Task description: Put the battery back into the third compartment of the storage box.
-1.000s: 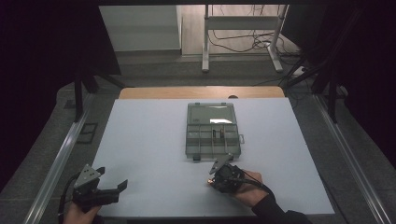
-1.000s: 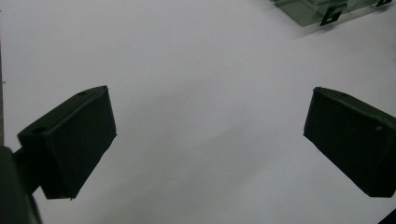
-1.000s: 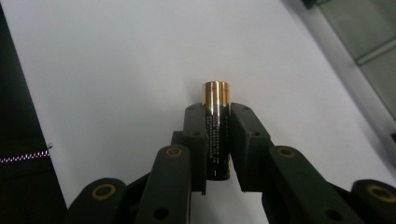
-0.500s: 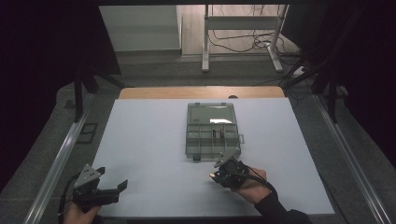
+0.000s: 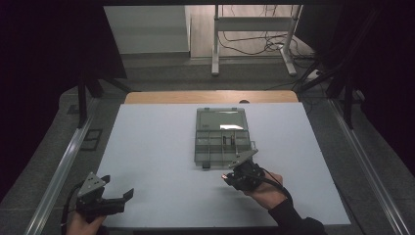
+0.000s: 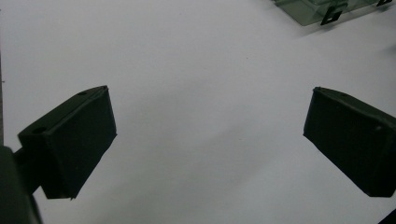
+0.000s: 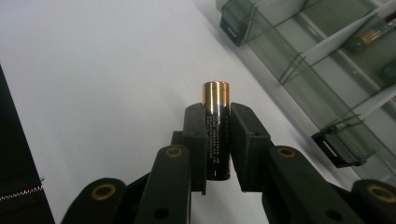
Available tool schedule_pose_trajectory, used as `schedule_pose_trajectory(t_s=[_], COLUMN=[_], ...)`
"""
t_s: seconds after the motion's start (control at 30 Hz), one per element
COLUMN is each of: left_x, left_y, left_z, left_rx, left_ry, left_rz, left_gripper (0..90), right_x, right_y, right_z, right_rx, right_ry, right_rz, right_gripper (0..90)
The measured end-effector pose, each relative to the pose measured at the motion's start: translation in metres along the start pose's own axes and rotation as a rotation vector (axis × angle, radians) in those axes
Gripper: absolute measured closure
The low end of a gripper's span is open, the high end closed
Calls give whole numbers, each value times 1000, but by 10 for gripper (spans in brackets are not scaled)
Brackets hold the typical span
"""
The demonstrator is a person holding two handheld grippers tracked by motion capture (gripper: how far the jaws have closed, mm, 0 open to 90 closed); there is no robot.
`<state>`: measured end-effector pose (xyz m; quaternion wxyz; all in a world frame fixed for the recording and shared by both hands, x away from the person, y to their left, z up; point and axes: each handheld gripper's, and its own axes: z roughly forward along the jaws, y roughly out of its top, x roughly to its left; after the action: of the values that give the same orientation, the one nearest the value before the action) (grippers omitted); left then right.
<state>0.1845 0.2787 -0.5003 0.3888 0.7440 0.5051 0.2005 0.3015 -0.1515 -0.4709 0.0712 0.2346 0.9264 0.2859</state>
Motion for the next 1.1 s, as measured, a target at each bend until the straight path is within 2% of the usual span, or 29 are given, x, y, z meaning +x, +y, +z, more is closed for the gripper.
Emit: schedule_pose_trajectory(t_s=[0.5, 1.1], left_x=[0, 0], left_y=[0, 0], left_z=[0, 1], left_rx=[2, 6], left_ry=[-1, 1], left_rz=[-2, 2], left_gripper=[29, 28], right_x=[-13, -30], right_y=[6, 14], right_z=[-6, -11], right_rx=[-34, -72], right_ry=[-32, -37], right_rz=[43, 107], right_gripper=[771, 771])
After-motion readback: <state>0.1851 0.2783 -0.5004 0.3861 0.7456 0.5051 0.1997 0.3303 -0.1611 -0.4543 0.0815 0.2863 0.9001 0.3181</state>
